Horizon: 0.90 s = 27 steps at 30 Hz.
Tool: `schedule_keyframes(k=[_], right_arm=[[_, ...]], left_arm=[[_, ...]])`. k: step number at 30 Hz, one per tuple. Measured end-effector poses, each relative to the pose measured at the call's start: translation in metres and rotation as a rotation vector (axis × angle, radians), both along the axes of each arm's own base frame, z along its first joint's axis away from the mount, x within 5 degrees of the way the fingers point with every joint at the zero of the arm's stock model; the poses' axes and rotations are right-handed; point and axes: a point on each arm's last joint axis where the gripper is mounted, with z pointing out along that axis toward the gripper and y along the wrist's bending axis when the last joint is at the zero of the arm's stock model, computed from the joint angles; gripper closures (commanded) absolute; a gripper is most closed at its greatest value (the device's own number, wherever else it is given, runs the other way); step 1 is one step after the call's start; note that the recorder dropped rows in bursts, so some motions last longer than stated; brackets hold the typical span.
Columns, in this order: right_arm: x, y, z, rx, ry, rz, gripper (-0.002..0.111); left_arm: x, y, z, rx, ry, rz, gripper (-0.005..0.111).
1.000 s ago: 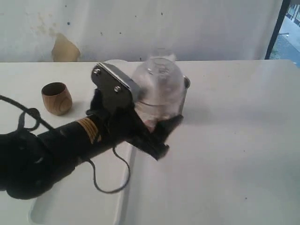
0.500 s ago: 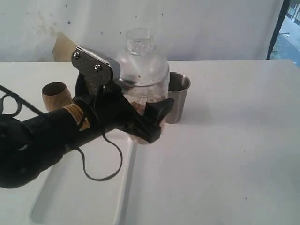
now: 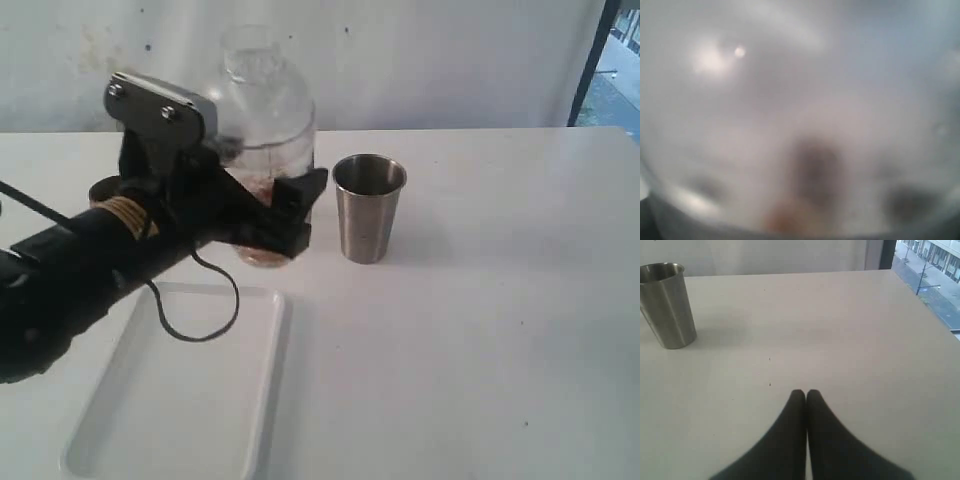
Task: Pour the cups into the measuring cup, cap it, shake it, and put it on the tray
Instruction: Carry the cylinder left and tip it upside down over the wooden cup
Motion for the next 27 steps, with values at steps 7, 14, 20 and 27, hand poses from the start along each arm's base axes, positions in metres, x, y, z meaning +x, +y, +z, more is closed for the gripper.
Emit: schedule_keyframes(k=[7,14,20,27], right_arm=[[0.000,0.000,0.000,0.000,0.000,0.000,0.108],[0.000,0.000,0.000,0.000,0.000,0.000,0.108],[0.000,0.000,0.000,0.000,0.000,0.000,0.108],[0.000,0.000,0.000,0.000,0.000,0.000,0.108]], left_arm=[[0.018,0.029,0.062,-0.072,-0.230,0.166,0.107],[0.071,0.076,0.071,0.042,-0.180,0.378,0.107],[0.114,0.105,0.039,0.222,-0.137,0.426,0.107],[0.155,0.091,-0.001,0.444,-0.142,0.293,0.107]])
